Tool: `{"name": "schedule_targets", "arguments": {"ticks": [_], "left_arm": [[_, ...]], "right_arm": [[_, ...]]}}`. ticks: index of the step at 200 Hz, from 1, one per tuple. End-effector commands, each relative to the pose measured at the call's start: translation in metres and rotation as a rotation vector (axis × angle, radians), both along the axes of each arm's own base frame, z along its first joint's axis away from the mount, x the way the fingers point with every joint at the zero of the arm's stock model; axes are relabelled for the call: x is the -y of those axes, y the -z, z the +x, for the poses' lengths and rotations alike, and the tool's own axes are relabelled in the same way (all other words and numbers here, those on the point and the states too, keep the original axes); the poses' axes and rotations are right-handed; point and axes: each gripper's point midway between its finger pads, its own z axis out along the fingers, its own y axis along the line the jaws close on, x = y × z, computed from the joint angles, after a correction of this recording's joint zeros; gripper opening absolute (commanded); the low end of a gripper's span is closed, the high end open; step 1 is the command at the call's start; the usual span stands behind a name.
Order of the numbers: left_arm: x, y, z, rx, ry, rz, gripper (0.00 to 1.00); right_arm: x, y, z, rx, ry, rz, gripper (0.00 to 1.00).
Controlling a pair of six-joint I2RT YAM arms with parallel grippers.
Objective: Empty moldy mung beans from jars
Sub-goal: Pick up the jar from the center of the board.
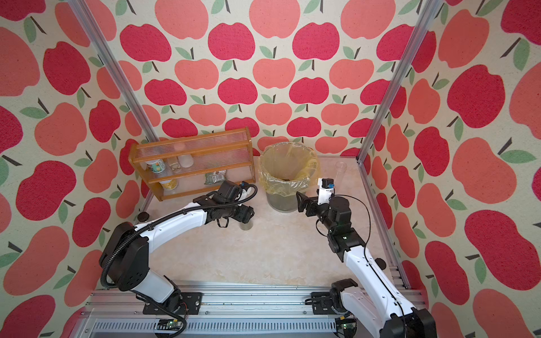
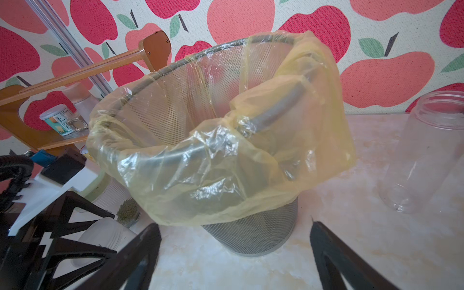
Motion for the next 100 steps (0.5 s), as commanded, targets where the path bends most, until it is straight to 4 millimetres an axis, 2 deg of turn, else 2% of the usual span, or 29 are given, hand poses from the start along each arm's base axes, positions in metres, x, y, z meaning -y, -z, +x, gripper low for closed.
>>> {"name": "schedule_targets", "arguments": {"ticks": [1, 22, 54, 100], "left_arm": [[-0.001, 0.0, 0.0, -0.014, -0.011, 0.034, 0.83], [-0.001, 0.004, -0.001, -0.019, -0.009, 0.04, 0.78], [-0.002, 0.006, -0.001, -0.023, -0.012, 0.041, 0.62], [0.0, -0.004, 0.0, 0.003, 0.01, 0.035, 0.56]], "right_arm": [[-0.001, 0.001, -0.001, -0.006, 0.004, 0.005, 0.96], [-0.001, 0.001, -0.001, -0.006, 0.006, 0.004, 0.96], [-0.001, 0.002, -0.001, -0.009, 0.006, 0.001, 0.96], [-0.005, 0.002, -0.003, -0.005, -0.024, 0.009, 0.96]]}}
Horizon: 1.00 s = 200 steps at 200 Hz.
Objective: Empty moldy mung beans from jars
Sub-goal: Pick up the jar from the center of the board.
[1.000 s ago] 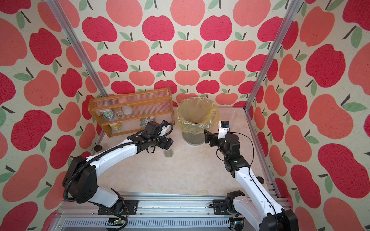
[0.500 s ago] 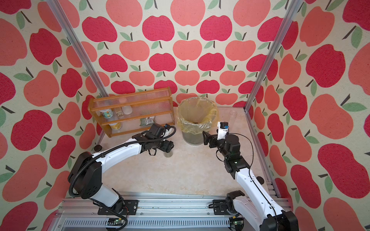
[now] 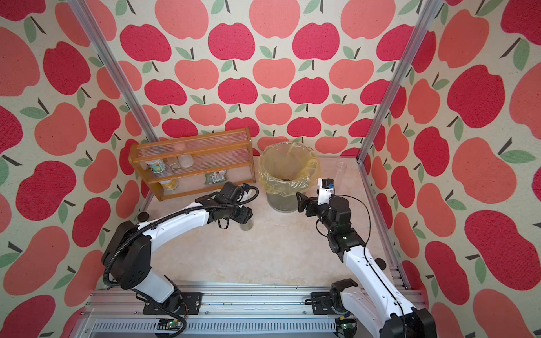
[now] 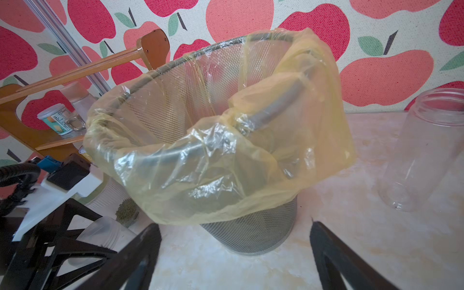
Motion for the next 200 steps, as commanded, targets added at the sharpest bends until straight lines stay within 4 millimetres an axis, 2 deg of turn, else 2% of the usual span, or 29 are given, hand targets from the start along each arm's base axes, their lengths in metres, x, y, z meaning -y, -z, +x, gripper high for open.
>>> {"name": "schedule_targets", "arguments": {"ticks": [1, 31, 70, 115, 148, 172, 200], "left_arm": [[0.003, -0.009, 0.002, 0.014, 0.015, 0.003, 0.56], [0.0, -0.029, -0.003, 0.025, 0.029, 0.002, 0.54], [-0.014, -0.071, -0.01, 0.074, 0.015, -0.014, 0.5], [-0.033, -0.119, -0.017, 0.137, -0.02, -0.094, 0.48], [-0.047, -0.156, -0.018, 0.196, -0.057, -0.111, 0.49], [-0.051, -0.186, -0.018, 0.238, -0.057, -0.135, 0.48], [-0.052, -0.227, -0.011, 0.309, -0.061, -0.187, 0.47]], "right_arm": [[-0.006, 0.002, -0.004, -0.004, -0.027, 0.01, 0.96], [-0.02, -0.005, -0.011, 0.038, -0.125, 0.011, 0.96], [-0.044, -0.02, -0.028, 0.101, -0.306, 0.031, 0.92], [-0.053, -0.022, -0.036, 0.139, -0.38, 0.047, 0.92], [-0.06, -0.031, -0.042, 0.157, -0.434, 0.061, 0.92], [-0.064, -0.045, -0.042, 0.187, -0.45, 0.089, 0.92], [-0.07, -0.073, -0.045, 0.254, -0.482, 0.162, 0.92]]}}
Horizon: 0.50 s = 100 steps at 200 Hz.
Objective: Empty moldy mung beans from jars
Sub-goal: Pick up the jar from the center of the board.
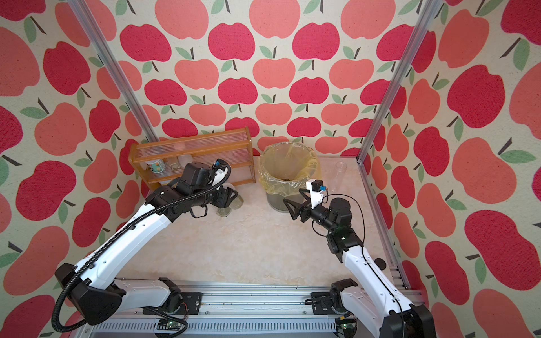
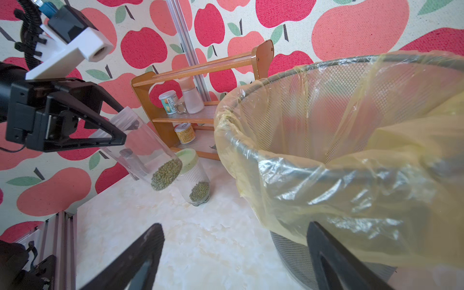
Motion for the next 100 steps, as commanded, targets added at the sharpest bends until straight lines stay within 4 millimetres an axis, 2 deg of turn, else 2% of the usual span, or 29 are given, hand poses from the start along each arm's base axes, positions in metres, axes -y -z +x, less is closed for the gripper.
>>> {"name": "schedule_targets", "arguments": {"ticks": [1, 26, 54, 79, 100], "left_arm": [[-0.007, -0.04, 0.0, 0.064, -0.005, -0.033, 0.47], [-0.007, -0.082, 0.01, 0.125, -0.01, -0.09, 0.46], [0.001, -0.123, 0.018, 0.219, 0.008, -0.152, 0.46], [0.005, -0.148, 0.028, 0.275, -0.002, -0.18, 0.46], [0.01, -0.159, 0.035, 0.288, 0.017, -0.265, 0.46]], "right_arm": [[-0.01, -0.042, -0.006, 0.094, -0.064, 0.088, 0.92], [-0.015, -0.061, -0.003, 0.109, -0.06, 0.133, 0.92], [-0.013, -0.075, 0.011, 0.062, -0.019, 0.224, 0.92], [-0.011, -0.085, 0.018, 0.045, -0.003, 0.304, 0.92], [-0.005, -0.095, 0.024, 0.02, 0.011, 0.398, 0.93]]}}
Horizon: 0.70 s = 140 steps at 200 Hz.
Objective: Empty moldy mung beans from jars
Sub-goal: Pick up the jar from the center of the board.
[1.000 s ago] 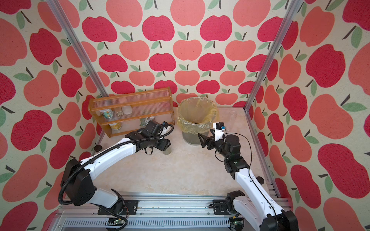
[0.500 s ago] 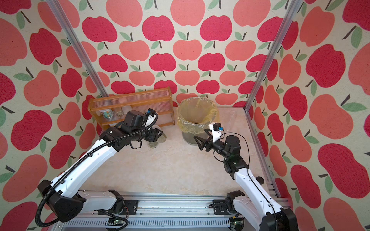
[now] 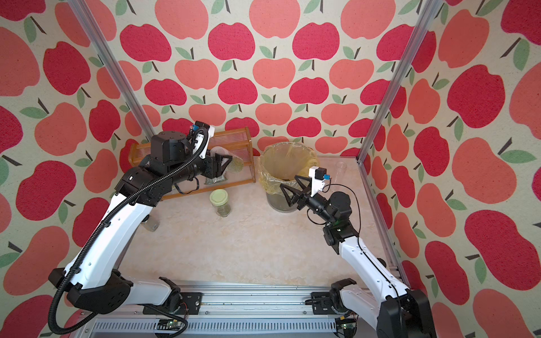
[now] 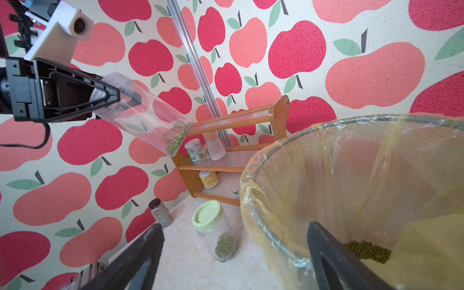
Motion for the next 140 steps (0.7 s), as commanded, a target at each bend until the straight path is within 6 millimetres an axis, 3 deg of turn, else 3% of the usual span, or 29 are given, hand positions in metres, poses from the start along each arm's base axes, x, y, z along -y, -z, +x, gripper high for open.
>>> {"name": "schedule_targets", "arguments": {"ticks": [1, 40, 102, 140], "left_arm": [[0.008, -0.018, 0.009, 0.042, 0.039, -0.083, 0.46], [0.026, -0.04, 0.024, 0.128, 0.088, -0.123, 0.45], [0.072, -0.047, 0.03, 0.223, 0.222, -0.181, 0.44], [0.095, -0.057, 0.029, 0.196, 0.33, -0.198, 0.43]], "right_arm": [[0.008, -0.037, 0.005, 0.011, 0.018, 0.163, 0.93], [0.006, -0.058, 0.005, 0.015, -0.035, 0.253, 0.93], [0.019, -0.085, 0.005, 0.02, -0.053, 0.41, 0.93], [0.028, -0.09, 0.005, 0.085, -0.112, 0.352, 0.93]]}}
